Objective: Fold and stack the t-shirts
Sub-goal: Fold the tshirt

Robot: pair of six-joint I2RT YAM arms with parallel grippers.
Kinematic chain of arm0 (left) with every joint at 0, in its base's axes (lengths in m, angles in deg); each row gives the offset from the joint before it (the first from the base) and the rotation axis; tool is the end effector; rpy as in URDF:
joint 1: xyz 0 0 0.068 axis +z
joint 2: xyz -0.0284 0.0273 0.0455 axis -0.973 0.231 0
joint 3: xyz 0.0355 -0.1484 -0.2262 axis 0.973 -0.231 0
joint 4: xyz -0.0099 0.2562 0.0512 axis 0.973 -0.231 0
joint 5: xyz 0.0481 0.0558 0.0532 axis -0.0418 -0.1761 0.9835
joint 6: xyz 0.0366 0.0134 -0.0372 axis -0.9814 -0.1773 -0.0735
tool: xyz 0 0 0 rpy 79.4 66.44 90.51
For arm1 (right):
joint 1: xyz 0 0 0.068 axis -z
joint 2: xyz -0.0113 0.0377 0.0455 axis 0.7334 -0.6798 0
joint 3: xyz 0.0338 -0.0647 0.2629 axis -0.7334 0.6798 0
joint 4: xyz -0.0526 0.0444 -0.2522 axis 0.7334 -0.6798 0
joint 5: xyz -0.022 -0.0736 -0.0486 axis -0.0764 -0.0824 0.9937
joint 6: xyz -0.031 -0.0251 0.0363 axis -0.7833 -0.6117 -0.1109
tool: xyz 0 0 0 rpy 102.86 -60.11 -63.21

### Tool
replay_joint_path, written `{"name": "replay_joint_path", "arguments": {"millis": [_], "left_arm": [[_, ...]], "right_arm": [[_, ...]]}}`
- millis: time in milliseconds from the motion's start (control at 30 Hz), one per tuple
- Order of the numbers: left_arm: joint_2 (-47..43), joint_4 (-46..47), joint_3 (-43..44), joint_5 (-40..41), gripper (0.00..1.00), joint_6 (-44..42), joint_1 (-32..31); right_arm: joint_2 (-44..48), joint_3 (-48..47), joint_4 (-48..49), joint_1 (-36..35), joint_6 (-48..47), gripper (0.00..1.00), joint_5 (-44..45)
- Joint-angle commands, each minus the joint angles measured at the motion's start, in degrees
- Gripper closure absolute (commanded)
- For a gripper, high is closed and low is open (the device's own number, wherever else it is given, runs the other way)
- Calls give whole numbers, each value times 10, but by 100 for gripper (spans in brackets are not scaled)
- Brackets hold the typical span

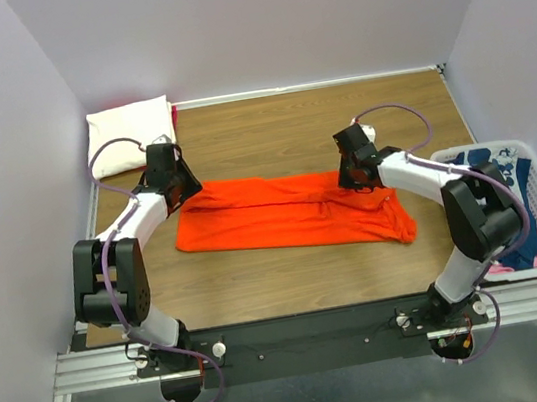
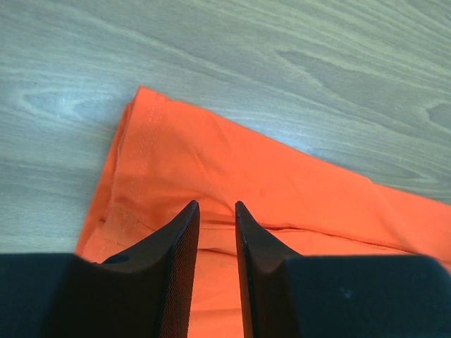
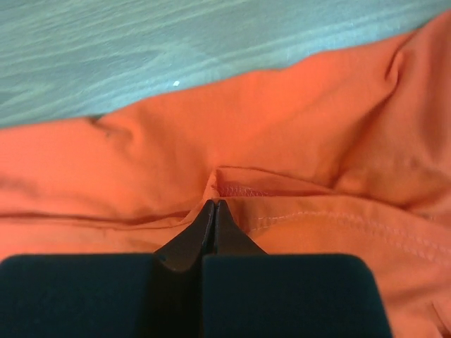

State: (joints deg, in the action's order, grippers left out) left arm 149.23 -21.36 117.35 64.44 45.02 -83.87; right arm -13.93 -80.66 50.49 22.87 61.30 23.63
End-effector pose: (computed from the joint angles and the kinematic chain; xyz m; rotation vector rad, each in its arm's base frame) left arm 0.3356 -0.0436 0.2162 -0.4767 2.2982 -0.3698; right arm 0.3227 0.1360 0.1818 0.2878 2.4932 0.0843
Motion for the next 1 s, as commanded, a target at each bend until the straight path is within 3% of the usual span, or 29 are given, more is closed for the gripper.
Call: {"name": "replay_joint_path", "arguments": {"millis": [0,467,967], "left_arm": [[10,18,-16,-20,66,24,-2],[31,28,-27,-17,66,47,-2],[35,35,-71,59,67,91,5]], "right_arm": [[54,33,-1,-8,24,99,-22],[152,130,-5,-48,76,99,-70],[183,172,-4,-62,97,98,-66]]}}
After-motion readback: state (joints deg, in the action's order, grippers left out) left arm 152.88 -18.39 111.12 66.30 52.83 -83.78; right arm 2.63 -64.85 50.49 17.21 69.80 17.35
